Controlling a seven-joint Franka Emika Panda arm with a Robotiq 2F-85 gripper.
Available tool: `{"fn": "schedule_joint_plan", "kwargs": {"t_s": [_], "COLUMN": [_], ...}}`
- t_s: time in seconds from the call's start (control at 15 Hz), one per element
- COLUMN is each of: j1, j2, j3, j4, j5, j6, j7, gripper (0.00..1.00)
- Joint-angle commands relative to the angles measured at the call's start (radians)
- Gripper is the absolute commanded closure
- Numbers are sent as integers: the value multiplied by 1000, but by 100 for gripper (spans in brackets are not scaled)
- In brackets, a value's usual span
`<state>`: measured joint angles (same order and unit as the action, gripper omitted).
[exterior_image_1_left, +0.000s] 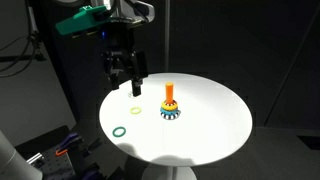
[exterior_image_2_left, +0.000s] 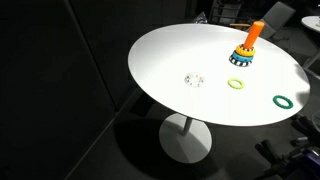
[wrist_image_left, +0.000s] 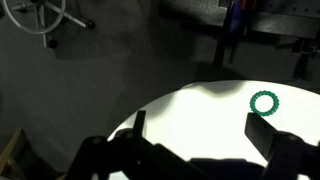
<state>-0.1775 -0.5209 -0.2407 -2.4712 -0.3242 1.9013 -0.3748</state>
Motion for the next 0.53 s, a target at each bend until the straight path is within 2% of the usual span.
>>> {"fn": "schedule_joint_plan", "kwargs": {"t_s": [0.0,0.27,0.47], "j1": [2,2,11], "j2": [0,0,77], "j3": [-1,-1,-12], "j4": [2,2,61], "j5": [0,0,12], "j6": [-2,-2,24], "j7": [1,1,-5], "gripper": [0,0,0]}}
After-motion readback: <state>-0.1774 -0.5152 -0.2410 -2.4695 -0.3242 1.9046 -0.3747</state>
